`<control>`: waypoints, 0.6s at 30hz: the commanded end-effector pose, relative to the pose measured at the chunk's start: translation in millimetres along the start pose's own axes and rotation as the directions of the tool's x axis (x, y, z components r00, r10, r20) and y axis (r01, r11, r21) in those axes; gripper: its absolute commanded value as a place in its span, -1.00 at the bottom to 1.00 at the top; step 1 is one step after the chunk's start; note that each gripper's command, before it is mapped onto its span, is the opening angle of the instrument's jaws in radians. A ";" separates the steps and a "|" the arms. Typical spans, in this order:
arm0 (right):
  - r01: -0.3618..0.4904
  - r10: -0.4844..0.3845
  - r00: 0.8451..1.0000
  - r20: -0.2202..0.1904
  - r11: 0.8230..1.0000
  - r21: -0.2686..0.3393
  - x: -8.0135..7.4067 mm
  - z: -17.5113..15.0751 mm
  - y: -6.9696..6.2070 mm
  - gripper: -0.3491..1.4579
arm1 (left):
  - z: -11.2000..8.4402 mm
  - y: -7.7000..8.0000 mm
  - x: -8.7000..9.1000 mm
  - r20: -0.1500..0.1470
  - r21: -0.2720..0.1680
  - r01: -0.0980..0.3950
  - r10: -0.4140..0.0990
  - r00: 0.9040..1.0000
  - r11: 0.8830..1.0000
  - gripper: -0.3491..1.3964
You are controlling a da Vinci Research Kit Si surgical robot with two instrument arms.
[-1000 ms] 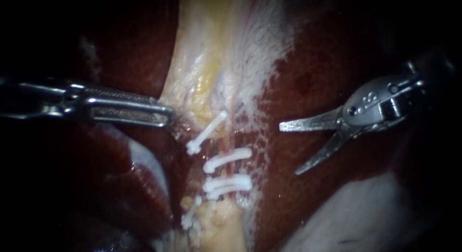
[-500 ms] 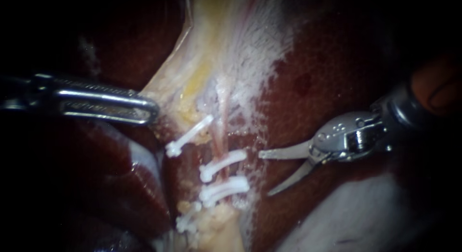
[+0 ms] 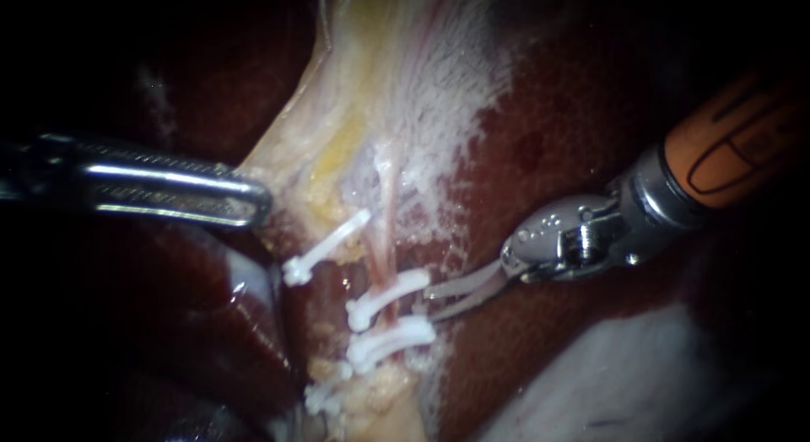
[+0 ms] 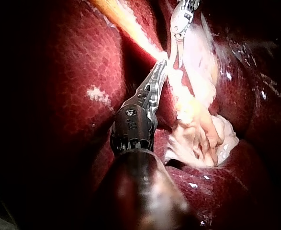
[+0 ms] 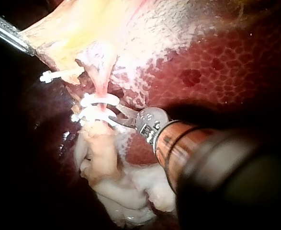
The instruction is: Go to the cutting position right tube
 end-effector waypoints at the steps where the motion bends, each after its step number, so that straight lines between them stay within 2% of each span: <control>1: -0.005 0.005 1.000 -0.005 1.000 0.001 0.2 0.3 0.0 -0.49 | 0.0 0.0 0.0 0.000 0.000 0.000 0.000 1.000 1.000 -1.00; 6: -0.013 0.013 1.000 -0.024 1.000 0.003 0.9 1.4 0.2 -0.49 | 0.0 -0.1 -0.1 0.000 0.000 0.000 0.000 1.000 1.000 -1.00; 15: -0.011 0.011 1.000 -0.023 1.000 -0.004 1.2 3.0 0.5 -0.49 | 0.1 -0.3 -0.2 0.000 -0.001 0.000 0.000 1.000 1.000 -1.00; 18: -0.010 0.010 0.999 -0.034 1.000 0.005 1.4 3.4 0.6 -0.49 | 0.2 -0.3 -0.2 0.000 -0.001 0.000 0.000 1.000 1.000 -1.00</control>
